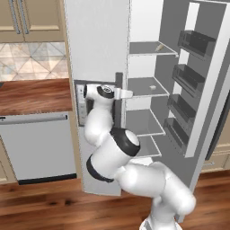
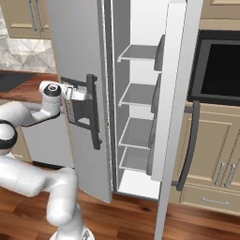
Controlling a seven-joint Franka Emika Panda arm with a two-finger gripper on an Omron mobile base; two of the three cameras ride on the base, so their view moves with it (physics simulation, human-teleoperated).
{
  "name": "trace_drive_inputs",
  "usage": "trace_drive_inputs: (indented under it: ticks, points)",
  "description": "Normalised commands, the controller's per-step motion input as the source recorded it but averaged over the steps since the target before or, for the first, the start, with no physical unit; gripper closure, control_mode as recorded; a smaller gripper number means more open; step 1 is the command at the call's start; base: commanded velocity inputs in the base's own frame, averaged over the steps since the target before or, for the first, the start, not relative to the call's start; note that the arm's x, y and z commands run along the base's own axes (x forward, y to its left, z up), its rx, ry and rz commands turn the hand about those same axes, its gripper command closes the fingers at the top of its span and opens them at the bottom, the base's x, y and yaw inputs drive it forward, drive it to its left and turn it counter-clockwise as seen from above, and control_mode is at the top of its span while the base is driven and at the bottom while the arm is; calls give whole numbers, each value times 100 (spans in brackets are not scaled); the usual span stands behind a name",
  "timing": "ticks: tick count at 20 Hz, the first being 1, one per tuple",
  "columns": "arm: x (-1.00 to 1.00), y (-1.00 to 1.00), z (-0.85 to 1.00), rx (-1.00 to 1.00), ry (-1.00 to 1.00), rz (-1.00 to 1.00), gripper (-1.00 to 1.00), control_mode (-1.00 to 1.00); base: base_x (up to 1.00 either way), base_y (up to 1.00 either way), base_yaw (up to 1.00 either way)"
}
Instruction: Pick up the frozen fish from the freezer, place it on any shelf in the fridge, and close the fridge and freezer doors when done.
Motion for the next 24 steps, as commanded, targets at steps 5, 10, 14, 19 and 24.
trace_drive_inputs:
  ticks: [5,10,14,19,24]
  points:
    - [83,-23,0,0,0,0,-100,-100,0,0,0]
    - [81,-17,0,0,0,0,-100,-100,0,0,0]
    - [80,-16,0,0,0,0,-100,-100,0,0,0]
    - [22,-5,0,0,2,0,-100,-100,0,0,0]
    - [-76,8,8,0,-4,3,-100,-100,0,0,0]
